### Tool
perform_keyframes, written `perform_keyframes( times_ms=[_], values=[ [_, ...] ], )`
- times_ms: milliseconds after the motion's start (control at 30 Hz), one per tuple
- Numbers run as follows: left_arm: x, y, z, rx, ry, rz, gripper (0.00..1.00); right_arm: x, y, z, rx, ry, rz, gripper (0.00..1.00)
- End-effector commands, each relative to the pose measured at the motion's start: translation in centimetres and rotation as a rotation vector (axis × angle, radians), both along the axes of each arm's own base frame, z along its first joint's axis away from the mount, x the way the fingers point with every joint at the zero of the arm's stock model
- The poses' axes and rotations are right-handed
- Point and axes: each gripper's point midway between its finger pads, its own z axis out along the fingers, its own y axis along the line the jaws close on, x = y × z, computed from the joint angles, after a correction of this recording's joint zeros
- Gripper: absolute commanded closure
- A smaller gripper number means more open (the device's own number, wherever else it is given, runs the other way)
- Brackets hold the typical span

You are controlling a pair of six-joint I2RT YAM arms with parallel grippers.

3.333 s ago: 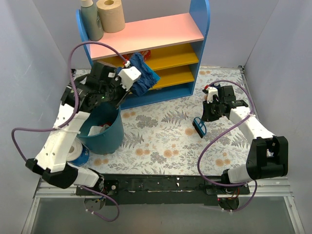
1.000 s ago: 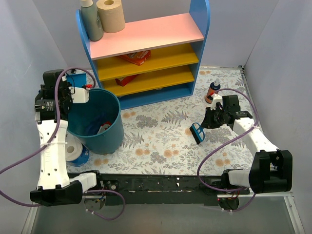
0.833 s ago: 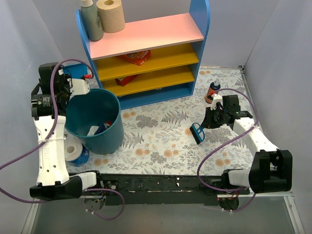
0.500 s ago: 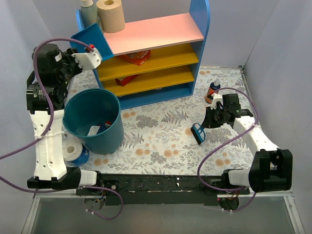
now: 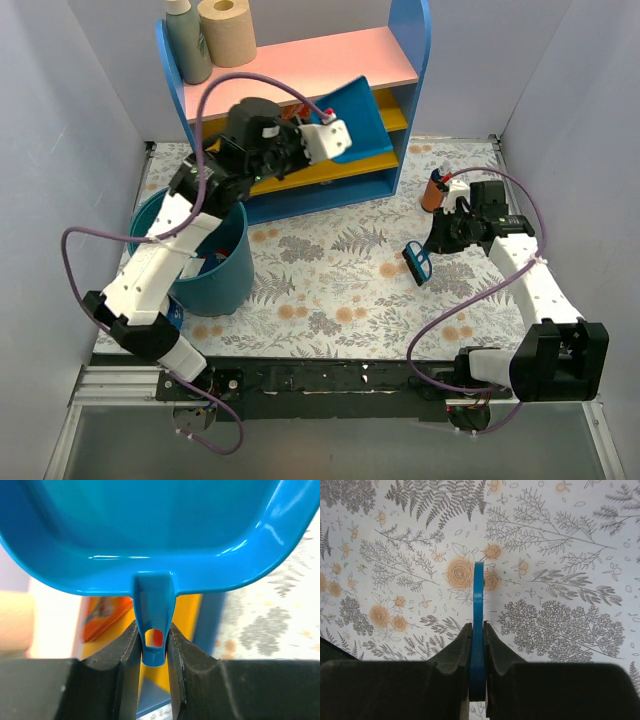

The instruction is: Sweep away the paper scraps from the table

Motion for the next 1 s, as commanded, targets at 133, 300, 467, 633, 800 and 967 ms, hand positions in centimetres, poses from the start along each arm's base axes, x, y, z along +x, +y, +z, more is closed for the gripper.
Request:
perform_keyframes(
  times_ms=[133, 300, 467, 633, 800, 967],
  values=[
    [-6.2, -7.9, -8.2, -0.113, 0.411, -0.12, 1.0, 0.3, -1.3, 5.1, -0.053, -0.138, 0.018, 0.99],
    [-9.1, -9.1, -17.7, -0.009, 0.735, -0.075, 1.0, 0.0, -2.2, 5.7, -0.102, -0.164, 0.036, 0.99],
    [-10.5, -7.7, -25.5, 0.103, 0.873, 0.007, 1.0, -1.3, -1.0, 5.0, -0.043, -0.13, 0.14, 0.99],
    [-11.5, -5.1, -33.7, 0.282, 0.97, 0.112, 1.0, -3.5, 0.3, 2.8, 0.031, -0.031, 0.216, 0.99],
    [-12.0, -5.2, -36.9, 0.314, 1.021, 0.112, 1.0, -4.9, 1.6, 0.7, 0.114, 0.063, 0.315, 0.99],
    [-12.2, -5.5, -39.0, 0.338, 1.07, 0.124, 0.96, -5.1, 2.1, -1.3, 0.167, 0.179, 0.353, 0.99]
  ],
)
